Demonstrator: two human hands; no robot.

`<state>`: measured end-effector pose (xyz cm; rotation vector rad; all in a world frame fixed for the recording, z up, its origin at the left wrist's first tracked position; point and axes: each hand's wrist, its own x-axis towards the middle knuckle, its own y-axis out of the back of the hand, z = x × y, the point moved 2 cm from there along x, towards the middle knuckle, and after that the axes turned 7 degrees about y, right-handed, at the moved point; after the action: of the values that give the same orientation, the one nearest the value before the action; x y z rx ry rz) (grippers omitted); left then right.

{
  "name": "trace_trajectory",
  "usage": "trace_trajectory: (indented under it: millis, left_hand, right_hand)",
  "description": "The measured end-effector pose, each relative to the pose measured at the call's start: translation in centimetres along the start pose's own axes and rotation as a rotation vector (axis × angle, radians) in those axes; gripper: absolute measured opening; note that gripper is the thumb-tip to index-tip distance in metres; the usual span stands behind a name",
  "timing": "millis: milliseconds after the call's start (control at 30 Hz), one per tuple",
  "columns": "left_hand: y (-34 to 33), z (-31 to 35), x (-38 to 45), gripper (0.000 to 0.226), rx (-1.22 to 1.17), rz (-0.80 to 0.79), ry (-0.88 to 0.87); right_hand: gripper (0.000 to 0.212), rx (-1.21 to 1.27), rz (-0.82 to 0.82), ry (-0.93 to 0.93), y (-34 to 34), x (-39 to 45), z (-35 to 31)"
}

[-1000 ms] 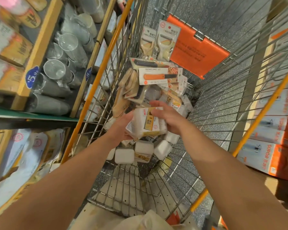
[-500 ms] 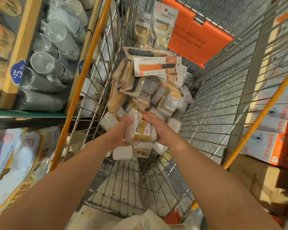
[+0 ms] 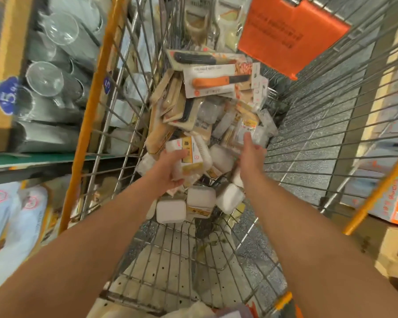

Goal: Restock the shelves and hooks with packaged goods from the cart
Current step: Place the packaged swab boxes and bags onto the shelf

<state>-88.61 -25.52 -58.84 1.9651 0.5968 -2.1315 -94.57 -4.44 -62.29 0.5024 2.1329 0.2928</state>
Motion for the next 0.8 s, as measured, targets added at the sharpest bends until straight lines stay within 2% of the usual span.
trace_trajectory:
  millis: [33,100,233,333,567,633,733,800]
  left_hand:
    - [-0.1,0.2,0.2,0.059,-0.002,0.005,0.008]
    - [-0.3,0.6,0.5,0.056,0.021,0.023,0.009]
    - [-0.4,1.1,0.8,0.073,0.058,0.057,-0.007]
    - [-0.2,0.8,1.2,0.057,0.052,0.054,-0.022]
    - [0.2,0.0,0.8,0.051,0.042,0.051,-0.063]
    - [0.5,-0.3,0.6,0.057,0.035,0.045,-0.071]
    - [0.8,-0.9,0.5,0.078,0.038,0.062,-0.088]
    - [0.9,-1.3,0.5,0.076,0.027,0.071,-0.098]
  right_hand:
    - [0.076,-0.040,0.032,-0.007,0.0,0.6,-0.1]
    - [0.078,-0.131,0.048,-0.035,-0.2,2.4,-0.1]
    - [0.071,-0.208,0.043,-0.006,-0.8,5.0,-0.6]
    - [0.064,-0.264,0.049,-0.067,-0.8,5.9,-1.0]
    - [0.061,-0.359,-0.074,-0.024,-0.4,5.3,-0.1]
    - [0.051,-0.329,-0.106,-0.022,-0.2,5.1,0.1]
    - [0.039,-0.310,-0.161,-0.043,0.0,5.0,-0.1]
    - [0.034,-0.286,-0.191,-0.070,0.3,5.2,0.0]
